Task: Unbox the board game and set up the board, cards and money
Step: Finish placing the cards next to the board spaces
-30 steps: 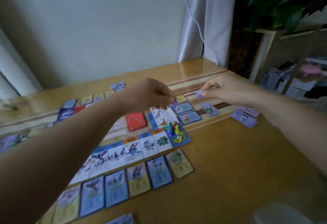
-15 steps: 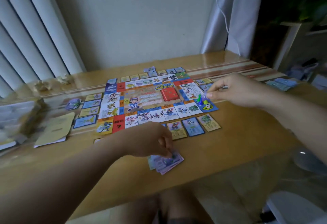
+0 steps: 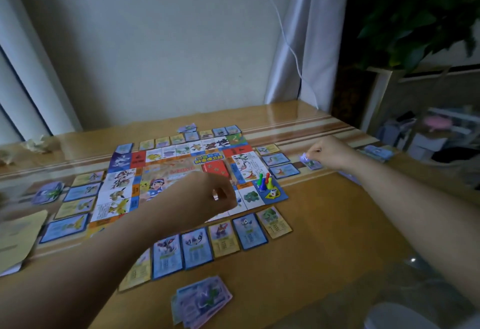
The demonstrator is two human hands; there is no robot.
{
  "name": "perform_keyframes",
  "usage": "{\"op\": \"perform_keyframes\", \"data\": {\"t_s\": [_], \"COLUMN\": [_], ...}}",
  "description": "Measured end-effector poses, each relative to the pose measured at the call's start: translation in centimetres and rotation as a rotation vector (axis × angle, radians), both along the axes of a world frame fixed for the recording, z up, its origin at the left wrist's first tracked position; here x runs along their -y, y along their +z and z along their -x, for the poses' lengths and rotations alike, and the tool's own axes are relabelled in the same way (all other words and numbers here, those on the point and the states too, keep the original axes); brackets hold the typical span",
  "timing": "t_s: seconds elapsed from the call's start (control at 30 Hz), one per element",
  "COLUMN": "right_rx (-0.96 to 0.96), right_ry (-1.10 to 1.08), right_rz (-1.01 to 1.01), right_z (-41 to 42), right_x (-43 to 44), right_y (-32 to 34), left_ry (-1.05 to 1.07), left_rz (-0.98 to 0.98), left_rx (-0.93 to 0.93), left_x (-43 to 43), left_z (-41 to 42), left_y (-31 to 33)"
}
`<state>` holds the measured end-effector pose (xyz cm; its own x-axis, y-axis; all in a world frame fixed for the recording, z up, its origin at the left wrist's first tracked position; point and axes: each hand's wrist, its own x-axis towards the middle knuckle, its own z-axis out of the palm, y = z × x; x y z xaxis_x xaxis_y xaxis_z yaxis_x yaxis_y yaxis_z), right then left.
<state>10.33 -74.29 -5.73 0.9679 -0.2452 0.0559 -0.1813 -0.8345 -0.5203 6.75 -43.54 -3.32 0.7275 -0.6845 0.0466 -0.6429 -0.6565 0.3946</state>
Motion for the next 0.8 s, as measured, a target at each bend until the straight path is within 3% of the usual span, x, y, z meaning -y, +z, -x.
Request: {"op": "perform_keyframes", "data": {"t_s": [0.3, 0.53, 0.6, 0.73, 0.8], "right_rx": [-0.028, 0.076, 0.107, 0.071, 0.036], "right_ry": [-0.127, -0.074, 0.046, 0.370, 0.524], "right_rz": [0.178, 0.105, 0.059, -0.023, -0.055], "right_z": [-3.8, -2.4, -1.3, 1.4, 2.7], "right_x": [2.7, 1.4, -1.4, -9.5, -13.2], "right_y": [-3.8, -1.5, 1.1, 5.4, 5.9], "left_ry": [0.004, 0.069, 0.192, 0.463, 0.465], "left_rz": [0.023, 0.110, 0.384, 1.200, 1.419], "left_rx": [-0.004, -0.104, -0.352, -1.378, -1.631], "left_x": [1.9, 2.4, 2.5, 3.7, 3.4], "left_z": [-2.9, -3.6, -3.3, -1.6, -0.6], "left_y": [0.0, -0.1, 0.3, 0.4, 0.2]}}
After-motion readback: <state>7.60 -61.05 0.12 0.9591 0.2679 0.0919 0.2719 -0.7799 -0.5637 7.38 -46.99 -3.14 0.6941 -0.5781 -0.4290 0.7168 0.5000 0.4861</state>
